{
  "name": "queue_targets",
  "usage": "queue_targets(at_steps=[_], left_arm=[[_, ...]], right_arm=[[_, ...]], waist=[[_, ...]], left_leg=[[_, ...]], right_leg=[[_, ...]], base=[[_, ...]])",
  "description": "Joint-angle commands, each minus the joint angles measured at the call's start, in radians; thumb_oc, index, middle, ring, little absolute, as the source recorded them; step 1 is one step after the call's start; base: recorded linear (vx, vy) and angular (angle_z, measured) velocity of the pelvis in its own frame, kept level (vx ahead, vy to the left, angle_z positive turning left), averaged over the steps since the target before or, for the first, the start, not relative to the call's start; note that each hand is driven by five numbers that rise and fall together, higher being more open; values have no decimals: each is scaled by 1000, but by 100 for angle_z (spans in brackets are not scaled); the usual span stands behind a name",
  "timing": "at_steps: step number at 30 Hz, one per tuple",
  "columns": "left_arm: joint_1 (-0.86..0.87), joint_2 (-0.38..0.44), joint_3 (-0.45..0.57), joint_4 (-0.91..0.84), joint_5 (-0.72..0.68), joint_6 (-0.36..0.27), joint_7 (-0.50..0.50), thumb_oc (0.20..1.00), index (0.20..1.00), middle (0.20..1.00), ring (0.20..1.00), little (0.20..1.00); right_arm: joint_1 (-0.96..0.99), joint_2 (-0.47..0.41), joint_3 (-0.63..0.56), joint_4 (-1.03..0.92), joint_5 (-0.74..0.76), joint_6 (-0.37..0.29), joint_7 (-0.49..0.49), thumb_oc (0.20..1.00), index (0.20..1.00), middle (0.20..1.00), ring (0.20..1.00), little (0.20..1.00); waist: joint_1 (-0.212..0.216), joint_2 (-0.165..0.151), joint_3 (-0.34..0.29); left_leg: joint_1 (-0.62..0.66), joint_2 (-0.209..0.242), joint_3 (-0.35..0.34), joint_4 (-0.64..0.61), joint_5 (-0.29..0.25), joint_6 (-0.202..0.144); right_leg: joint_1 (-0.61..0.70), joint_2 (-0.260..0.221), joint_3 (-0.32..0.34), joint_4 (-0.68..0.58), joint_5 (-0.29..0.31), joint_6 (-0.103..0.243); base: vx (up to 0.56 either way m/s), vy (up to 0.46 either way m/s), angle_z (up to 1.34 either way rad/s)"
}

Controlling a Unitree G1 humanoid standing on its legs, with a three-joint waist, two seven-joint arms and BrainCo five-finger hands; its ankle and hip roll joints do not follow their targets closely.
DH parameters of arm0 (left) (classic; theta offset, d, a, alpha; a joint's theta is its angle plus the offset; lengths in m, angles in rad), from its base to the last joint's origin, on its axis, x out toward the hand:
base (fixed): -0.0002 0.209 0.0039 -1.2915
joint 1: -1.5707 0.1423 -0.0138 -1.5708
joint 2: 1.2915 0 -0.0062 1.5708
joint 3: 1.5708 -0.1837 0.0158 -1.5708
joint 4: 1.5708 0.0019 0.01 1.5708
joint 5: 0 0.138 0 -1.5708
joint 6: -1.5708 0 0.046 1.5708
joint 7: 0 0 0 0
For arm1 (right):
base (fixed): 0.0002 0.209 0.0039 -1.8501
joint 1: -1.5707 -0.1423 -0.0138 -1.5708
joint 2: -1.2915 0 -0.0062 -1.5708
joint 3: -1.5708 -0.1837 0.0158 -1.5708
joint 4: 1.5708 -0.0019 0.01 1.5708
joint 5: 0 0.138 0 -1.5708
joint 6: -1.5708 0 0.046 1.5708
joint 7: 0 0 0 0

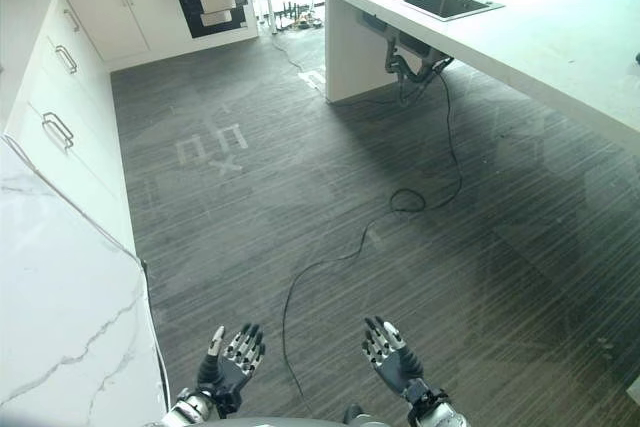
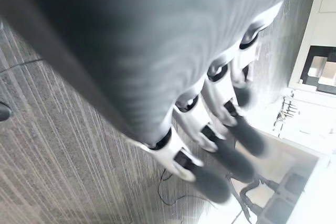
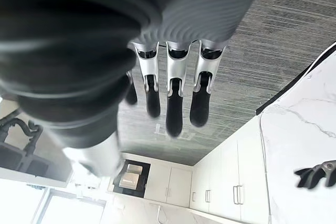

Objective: Place the dishes in the dishwasher.

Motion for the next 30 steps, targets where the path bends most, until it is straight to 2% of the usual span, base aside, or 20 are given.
queue_targets(at_steps=[1,2,6,7,9,11,13,16,19,21,22,23,24,25,26,27,28,29,30], left_arm=[[-50,-18,-26,20,85,-45,-31,1000,1000,1000,1000,1000],[-58,-2,-41,49,114,-83,36,1000,1000,1000,1000,1000],[-69,25,-47,108,225,-118,121,1000,1000,1000,1000,1000],[-77,43,-64,139,389,-184,184,1000,1000,1000,1000,1000],[-94,53,-103,252,604,-290,291,1000,1000,1000,1000,1000],[-111,57,-117,295,652,-315,365,1000,1000,1000,1000,1000],[-119,55,-106,309,653,-310,424,1000,1000,1000,1000,1000],[-133,58,-93,321,708,-330,492,1000,1000,1000,1000,1000],[-150,57,-98,303,749,-353,574,1000,1000,1000,1000,1000],[-164,64,-113,286,861,-400,658,1000,1000,1000,1000,1000],[-172,70,-132,272,897,-418,681,1000,1000,1000,1000,1000],[-183,73,-147,254,908,-413,687,1000,1000,1000,1000,1000],[-191,71,-155,241,912,-403,685,1000,1000,1000,1000,1000],[-198,65,-160,229,893,-404,682,1000,1000,1000,1000,1000],[-199,63,-158,229,879,-402,677,1000,1000,1000,1000,1000],[-197,61,-146,227,878,-397,673,1000,1000,1000,1000,1000],[-194,59,-144,231,882,-399,669,1000,1000,1000,1000,1000],[-191,57,-142,237,887,-402,651,1000,1000,1000,1000,1000],[-188,55,-138,240,891,-405,644,1000,1000,1000,1000,1000]], right_arm=[[-52,7,17,32,33,-5,16,1000,1000,1000,1000,1000],[-50,-1,18,59,-22,-42,-12,1000,1000,1000,1000,1000],[-59,-22,27,123,-188,-142,-76,1000,1000,1000,1000,1000],[-65,-30,27,160,-215,-156,-116,1000,1000,1000,1000,1000],[-78,-41,31,220,-273,-180,-148,1000,1000,1000,1000,1000],[-86,-55,30,241,-351,-187,-195,1000,1000,1000,1000,1000],[-92,-57,29,258,-393,-191,-236,1000,1000,1000,1000,1000],[-98,-56,40,268,-470,-212,-295,1000,1000,1000,1000,1000],[-107,-58,58,268,-510,-234,-314,1000,1000,1000,1000,1000],[-123,-66,77,259,-540,-246,-332,1000,1000,1000,1000,1000],[-135,-77,92,245,-554,-251,-343,1000,1000,1000,1000,1000],[-142,-86,102,230,-566,-256,-365,1000,1000,1000,1000,1000],[-147,-91,108,224,-570,-258,-377,1000,1000,1000,1000,1000],[-154,-99,114,224,-594,-267,-385,1000,1000,1000,1000,1000],[-157,-100,116,228,-619,-272,-390,1000,1000,1000,1000,1000],[-160,-100,122,227,-656,-264,-413,1000,1000,1000,1000,1000],[-160,-102,125,231,-662,-258,-426,1000,1000,1000,1000,1000],[-155,-110,122,240,-648,-243,-439,1000,1000,1000,1000,1000],[-149,-113,116,244,-653,-244,-439,1000,1000,1000,1000,1000]], waist=[[6,-14,-25],[2,-12,-23],[-3,-11,-20],[-3,-9,-19],[-9,-7,-8],[-13,-5,9],[-14,-2,15],[-19,3,19],[-21,7,17],[-21,3,23],[-16,-10,41],[-7,-18,62],[1,-18,79],[14,-8,105],[19,-2,112],[34,9,117],[41,10,116],[55,12,114],[58,13,111]], left_leg=[[-21,8,63,0,-58,-13],[-25,5,57,0,-58,-10],[-27,1,49,0,-56,-8],[-27,-4,42,0,-55,-4],[-21,-11,30,11,-54,6],[-32,-10,33,39,-58,13],[-30,-7,31,37,-59,14],[-20,6,36,16,-47,6],[-22,19,24,6,-36,-8],[-46,17,31,91,-63,-12],[-110,12,38,236,-97,-2],[-198,24,37,384,-82,-7],[-265,31,30,470,-46,-21],[-339,32,17,500,4,-36],[-346,31,18,460,15,-36],[-358,36,15,348,62,-43],[-372,40,7,305,74,-59],[-407,73,36,210,132,-80],[-413,87,55,178,147,-86]], right_leg=[[46,-51,-2,1,-86,75],[44,-48,5,1,-87,75],[43,-43,15,1,-88,73],[40,-39,25,1,-89,72],[34,-31,52,19,-97,61],[32,-29,55,40,-108,47],[31,-25,55,52,-117,42],[31,-15,48,73,-136,35],[31,-2,50,78,-147,30],[20,-6,53,87,-152,19],[12,-19,59,104,-152,5],[11,-22,64,114,-151,-10],[13,-19,69,121,-153,-20],[25,-10,88,135,-164,-23],[33,-7,96,139,-171,-20],[58,1,104,133,-181,-13],[82,1,106,122,-195,-7],[122,-2,85,99,-205,-2],[138,-5,72,95,-214,0]], base=[[-38,-1,1],[-47,-1,3],[-21,-2,1],[0,0,0],[-17,-4,0],[-31,-39,-5],[-20,-54,-2],[41,-130,5],[76,-169,15],[58,-167,15],[-9,-166,5],[-18,-159,18],[93,-70,22],[215,45,11],[463,185,-5],[543,215,-33],[704,298,-31],[567,262,-40],[548,337,-23]])
